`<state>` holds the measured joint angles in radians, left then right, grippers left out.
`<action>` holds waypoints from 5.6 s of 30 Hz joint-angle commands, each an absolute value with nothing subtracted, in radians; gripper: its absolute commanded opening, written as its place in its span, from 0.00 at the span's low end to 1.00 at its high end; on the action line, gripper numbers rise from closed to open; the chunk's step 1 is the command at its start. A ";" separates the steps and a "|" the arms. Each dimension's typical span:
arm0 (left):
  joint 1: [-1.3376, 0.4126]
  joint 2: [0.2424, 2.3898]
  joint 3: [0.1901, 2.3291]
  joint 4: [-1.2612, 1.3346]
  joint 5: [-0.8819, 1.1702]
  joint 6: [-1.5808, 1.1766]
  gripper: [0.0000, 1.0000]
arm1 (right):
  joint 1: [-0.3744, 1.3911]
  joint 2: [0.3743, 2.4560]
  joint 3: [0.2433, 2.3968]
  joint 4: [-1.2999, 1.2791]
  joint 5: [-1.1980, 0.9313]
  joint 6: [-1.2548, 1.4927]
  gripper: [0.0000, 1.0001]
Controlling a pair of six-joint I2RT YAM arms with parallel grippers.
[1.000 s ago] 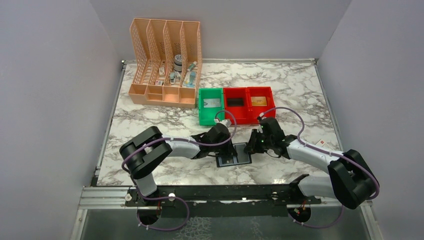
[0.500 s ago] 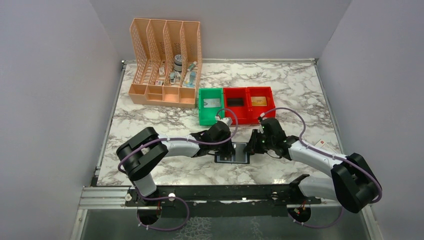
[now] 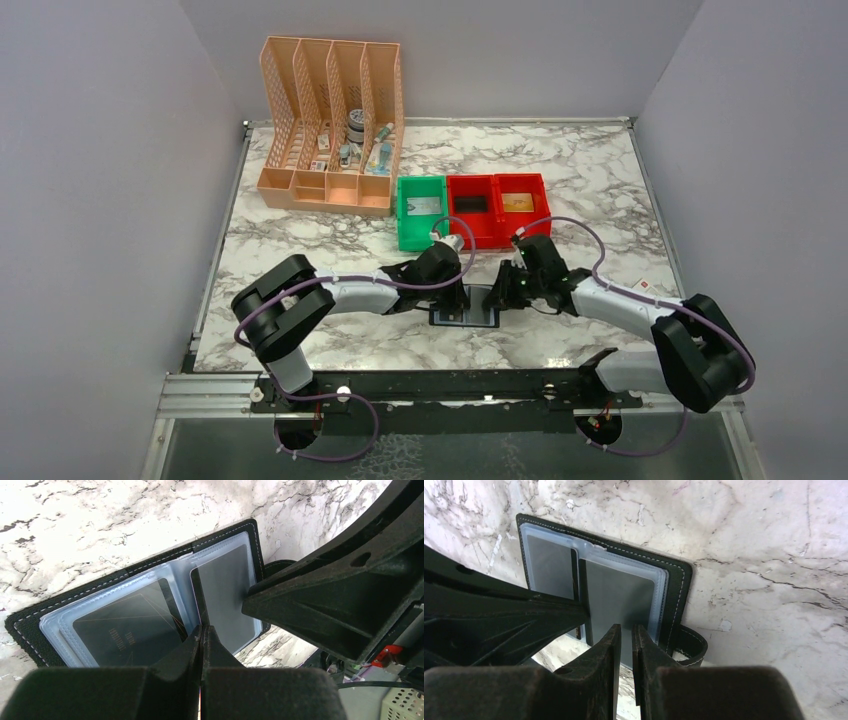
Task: Take the credit cards out of the card holder
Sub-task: Remove the credit card from the card holder.
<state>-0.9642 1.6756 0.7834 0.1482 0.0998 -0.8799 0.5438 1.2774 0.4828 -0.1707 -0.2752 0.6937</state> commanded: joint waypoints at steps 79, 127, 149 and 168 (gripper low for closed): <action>-0.964 1.707 0.777 0.276 0.170 -0.936 0.00 | 0.546 1.286 0.377 -0.119 -0.175 0.733 0.16; -0.953 1.607 0.732 0.211 0.086 -0.926 0.00 | 0.546 1.289 0.404 -0.178 -0.146 0.706 0.04; -0.949 1.591 0.713 0.213 0.072 -0.930 0.00 | 0.546 1.279 0.409 -0.186 -0.141 0.704 0.04; -0.948 1.655 0.706 0.316 0.175 -0.969 0.13 | 0.546 1.282 0.411 -0.176 -0.161 0.705 0.04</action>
